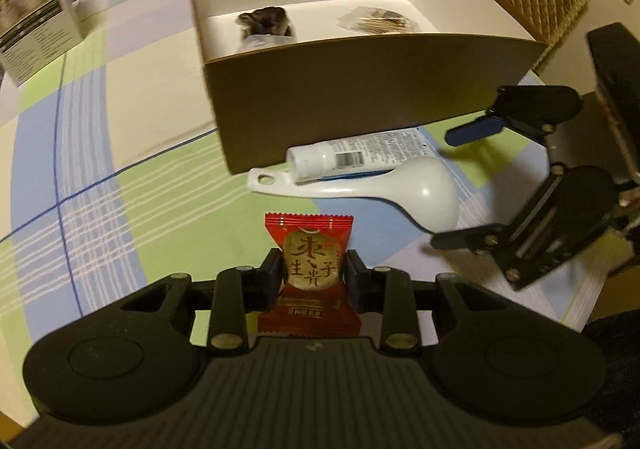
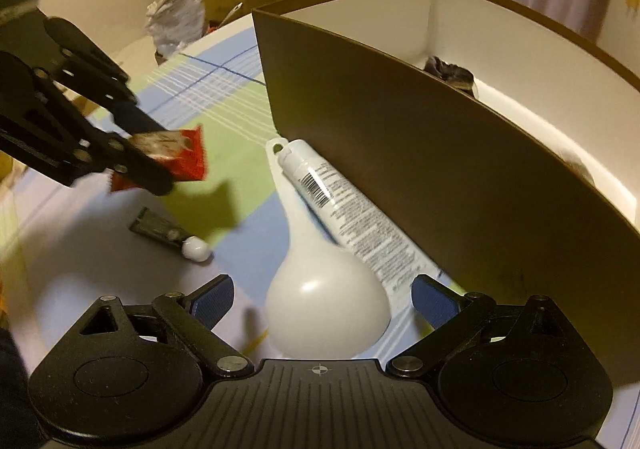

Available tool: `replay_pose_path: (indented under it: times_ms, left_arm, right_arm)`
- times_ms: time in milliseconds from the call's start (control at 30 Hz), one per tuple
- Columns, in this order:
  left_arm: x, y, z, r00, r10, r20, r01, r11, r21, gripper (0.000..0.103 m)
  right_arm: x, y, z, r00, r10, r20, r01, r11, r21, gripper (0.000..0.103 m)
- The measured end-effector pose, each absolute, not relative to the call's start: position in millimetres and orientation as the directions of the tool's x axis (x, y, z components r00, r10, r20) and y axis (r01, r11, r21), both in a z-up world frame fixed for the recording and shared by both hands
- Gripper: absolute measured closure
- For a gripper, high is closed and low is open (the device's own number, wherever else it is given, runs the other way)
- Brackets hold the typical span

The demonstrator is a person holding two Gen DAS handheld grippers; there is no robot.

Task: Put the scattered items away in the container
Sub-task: 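Grasp the white spoon by its bowl with the right tool while the left tool holds the packet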

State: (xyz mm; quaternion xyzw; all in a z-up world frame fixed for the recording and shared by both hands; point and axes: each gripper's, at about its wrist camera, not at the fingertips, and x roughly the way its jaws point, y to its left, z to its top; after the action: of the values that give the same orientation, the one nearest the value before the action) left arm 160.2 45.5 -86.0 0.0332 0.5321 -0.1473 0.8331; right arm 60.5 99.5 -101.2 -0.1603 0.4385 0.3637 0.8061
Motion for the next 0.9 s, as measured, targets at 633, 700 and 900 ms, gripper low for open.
replay_pose_path:
  times_ms: [633,700,900]
  left_arm:
    - [146,58,-84,0.399,-0.241,-0.885,0.246,0.958,-0.150,0.075]
    - [145,57,-84,0.398,-0.247,-0.883,0.248,0.956,-0.156,0.075]
    - [143,48,-86,0.387,-0.264,-0.884,0.270,0.949,-0.165,0.075]
  right_arm:
    - [32,65,-104,0.181,0.432,-0.884,-0.603,0.758,0.247,0.030]
    - [36,36,-107,0.100,0.523,-0.846,-0.477,0.772,0.420,0.029]
    - [34,-44,-107,0.146,0.601,-0.786,-0.183,0.797,0.575,0.029]
